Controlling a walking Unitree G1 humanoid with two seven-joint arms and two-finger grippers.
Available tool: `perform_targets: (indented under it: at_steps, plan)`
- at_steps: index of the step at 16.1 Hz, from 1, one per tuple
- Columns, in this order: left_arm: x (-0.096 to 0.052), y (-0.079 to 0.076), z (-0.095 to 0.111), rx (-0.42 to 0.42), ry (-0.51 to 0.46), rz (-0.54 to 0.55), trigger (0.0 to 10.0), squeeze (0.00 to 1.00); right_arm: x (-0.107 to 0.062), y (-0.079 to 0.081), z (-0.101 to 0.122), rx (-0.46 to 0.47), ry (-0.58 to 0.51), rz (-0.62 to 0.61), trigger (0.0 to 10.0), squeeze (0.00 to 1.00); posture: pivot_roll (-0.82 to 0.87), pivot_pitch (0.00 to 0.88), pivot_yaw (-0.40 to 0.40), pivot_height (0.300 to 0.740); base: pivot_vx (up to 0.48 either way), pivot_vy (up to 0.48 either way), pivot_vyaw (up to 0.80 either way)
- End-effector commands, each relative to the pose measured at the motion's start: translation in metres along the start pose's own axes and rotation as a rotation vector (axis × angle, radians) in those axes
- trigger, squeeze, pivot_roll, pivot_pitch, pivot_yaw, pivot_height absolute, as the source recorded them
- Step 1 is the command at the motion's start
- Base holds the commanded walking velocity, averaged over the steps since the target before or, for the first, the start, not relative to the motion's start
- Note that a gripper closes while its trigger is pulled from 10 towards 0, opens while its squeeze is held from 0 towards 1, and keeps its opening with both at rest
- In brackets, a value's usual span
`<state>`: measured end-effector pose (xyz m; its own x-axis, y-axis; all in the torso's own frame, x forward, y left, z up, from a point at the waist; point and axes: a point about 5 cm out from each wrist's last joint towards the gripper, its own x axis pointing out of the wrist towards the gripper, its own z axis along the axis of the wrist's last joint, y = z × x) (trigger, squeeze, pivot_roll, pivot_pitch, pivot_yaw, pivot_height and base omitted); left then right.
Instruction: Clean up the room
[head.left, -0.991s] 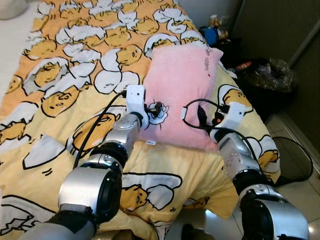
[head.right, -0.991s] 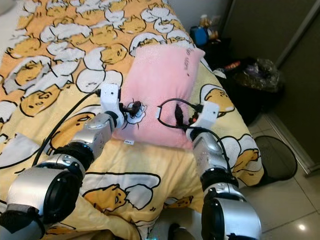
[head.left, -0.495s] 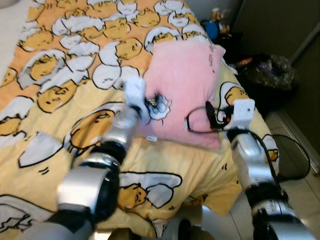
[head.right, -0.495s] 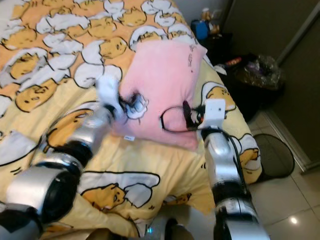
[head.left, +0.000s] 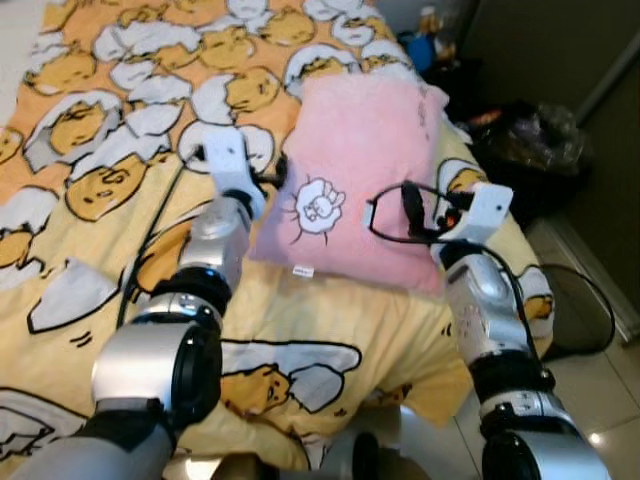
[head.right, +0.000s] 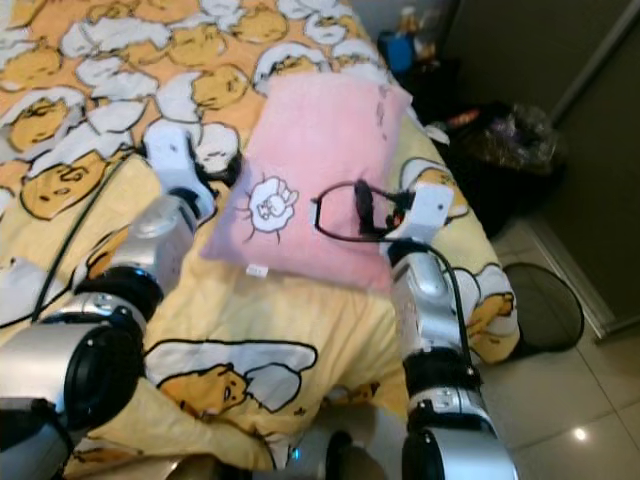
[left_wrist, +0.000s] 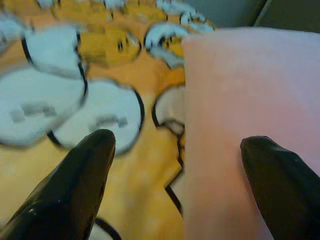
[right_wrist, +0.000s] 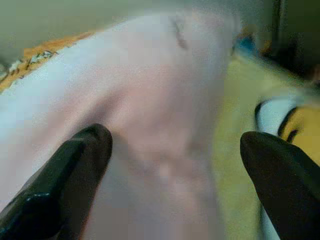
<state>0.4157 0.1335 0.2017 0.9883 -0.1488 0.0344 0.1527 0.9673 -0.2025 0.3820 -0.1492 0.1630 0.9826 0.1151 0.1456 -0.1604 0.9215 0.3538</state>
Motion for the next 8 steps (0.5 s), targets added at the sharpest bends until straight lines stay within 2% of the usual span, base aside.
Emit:
perform_targets:
  at_steps: [1,6,8]
  plan:
    - [-0.001,-0.01,-0.014,-0.066,0.065,-0.044,10.0,0.0,-0.002,-0.01,-0.013,0.092,0.065,-0.051,10.0,0.0,-0.09,0.295,-0.025,0.736,0.0,0.0,0.0]
    - [-0.002,-0.034,-0.028,-0.105,0.102,-0.133,10.0,0.0,0.001,-0.012,-0.027,0.179,0.169,-0.078,10.0,0.0,-0.08,0.293,-0.026,0.736,0.0,0.0,0.0]
    - [-0.001,-0.038,-0.025,-0.099,0.086,-0.163,10.0,0.0,0.001,-0.012,-0.028,0.194,0.171,-0.08,10.0,0.0,-0.08,0.296,-0.025,0.736,0.0,0.0,0.0]
